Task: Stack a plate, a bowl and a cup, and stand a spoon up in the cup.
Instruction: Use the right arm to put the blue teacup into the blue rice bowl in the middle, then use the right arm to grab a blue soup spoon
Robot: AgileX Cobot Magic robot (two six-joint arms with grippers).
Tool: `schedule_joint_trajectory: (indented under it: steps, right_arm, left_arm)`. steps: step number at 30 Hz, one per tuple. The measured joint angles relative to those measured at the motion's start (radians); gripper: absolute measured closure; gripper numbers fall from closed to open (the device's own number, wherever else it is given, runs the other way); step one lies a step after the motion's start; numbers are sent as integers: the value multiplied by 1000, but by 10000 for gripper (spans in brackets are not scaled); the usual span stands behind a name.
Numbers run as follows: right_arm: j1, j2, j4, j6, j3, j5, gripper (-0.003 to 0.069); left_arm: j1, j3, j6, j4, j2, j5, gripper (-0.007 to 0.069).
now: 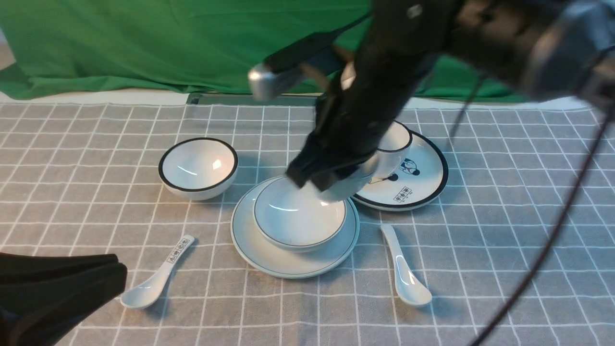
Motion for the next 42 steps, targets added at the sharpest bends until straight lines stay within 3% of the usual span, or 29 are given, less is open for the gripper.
schedule_joint_trajectory:
  steps: [12, 26, 30, 31, 32, 33, 35, 36, 39, 41, 42]
  right_arm:
    - [18, 252, -7, 2, -198, -11, 571]
    - [18, 318, -41, 25, -216, 3, 554]
    - [18, 326, -42, 49, -217, 4, 435]
    - [18, 326, -43, 54, -217, 4, 355]
    - [18, 323, -44, 68, -217, 4, 224]
    - [18, 321, -44, 70, -217, 4, 210]
    - [18, 306, -45, 92, -234, 10, 83]
    - [18, 301, -45, 97, -241, 17, 68]
    - [18, 257, -47, 99, -279, 68, 78]
    - [18, 202, -52, 98, -297, 69, 150]
    - [20, 149, -60, 97, -298, 69, 229]
  left_arm:
    - [0, 0, 3, 1, 0, 0, 615]
    - [0, 0, 3, -14, 0, 0, 615]
    - [0, 0, 7, -17, 0, 2, 615]
    - [0, 0, 7, -19, 0, 5, 615]
    - [0, 0, 7, -19, 0, 12, 615]
    - [0, 0, 7, -19, 0, 13, 615]
    - [0, 0, 7, -19, 0, 26, 615]
    - [0, 0, 7, -19, 0, 32, 615]
    - [0, 0, 7, -19, 0, 45, 615]
    - [0, 0, 7, -19, 0, 48, 615]
    - [0, 0, 7, -19, 0, 52, 615]
